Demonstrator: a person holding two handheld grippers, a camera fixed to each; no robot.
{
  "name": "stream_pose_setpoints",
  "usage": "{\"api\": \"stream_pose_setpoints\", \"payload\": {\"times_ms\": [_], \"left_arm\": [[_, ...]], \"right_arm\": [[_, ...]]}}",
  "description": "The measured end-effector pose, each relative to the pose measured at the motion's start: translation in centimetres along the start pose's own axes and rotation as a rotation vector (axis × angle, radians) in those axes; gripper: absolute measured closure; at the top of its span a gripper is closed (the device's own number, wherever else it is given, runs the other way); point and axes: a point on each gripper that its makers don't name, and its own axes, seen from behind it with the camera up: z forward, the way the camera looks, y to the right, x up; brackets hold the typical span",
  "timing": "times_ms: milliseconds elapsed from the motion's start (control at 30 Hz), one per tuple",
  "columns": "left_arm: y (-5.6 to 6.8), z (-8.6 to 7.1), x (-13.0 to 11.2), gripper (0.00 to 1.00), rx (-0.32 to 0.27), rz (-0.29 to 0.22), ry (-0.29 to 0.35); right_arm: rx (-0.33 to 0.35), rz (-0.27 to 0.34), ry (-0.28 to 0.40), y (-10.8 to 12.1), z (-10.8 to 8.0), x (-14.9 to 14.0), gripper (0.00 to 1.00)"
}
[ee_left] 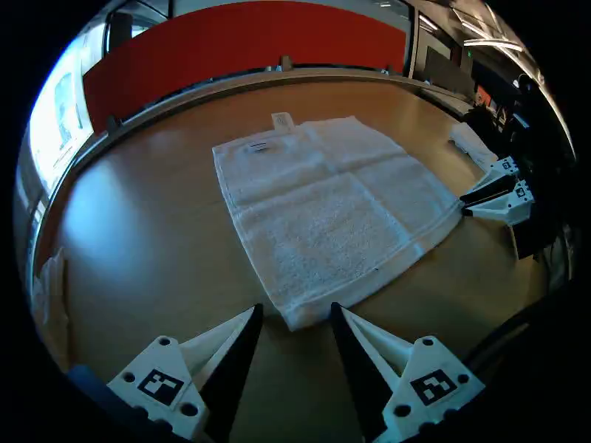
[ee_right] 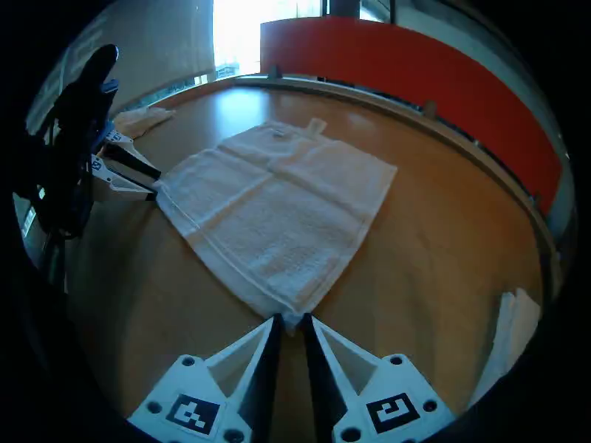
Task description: Fold towel
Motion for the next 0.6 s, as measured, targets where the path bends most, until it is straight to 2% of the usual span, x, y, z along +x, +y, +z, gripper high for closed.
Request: {"api": "stream_pose_setpoints", "payload": {"times_ms": [200,367,500,600], "left_arm": [[-0.63,0.07,0.05,0.61,0.027,-0.014,-0.002],[-0.54,0.1,0.12,0.82,0.032,0.002,-0.008],[-0.38,0.12,0.15,0.85,0.035,0.014,-0.01],[-0.36,0.02,0.07,0.87,0.033,0.0,-0.01]], "right_arm": [[0.001,0.005,0.001,-0.01,-0.08,-0.02,0.8],[0.002,-0.001,0.0,-0.01,-0.02,0.01,0.82],[0.001,-0.003,-0.001,0.02,-0.01,0.0,0.82],[-0.002,-0.001,0.0,0.1,-0.03,0.0,0.83]]}}
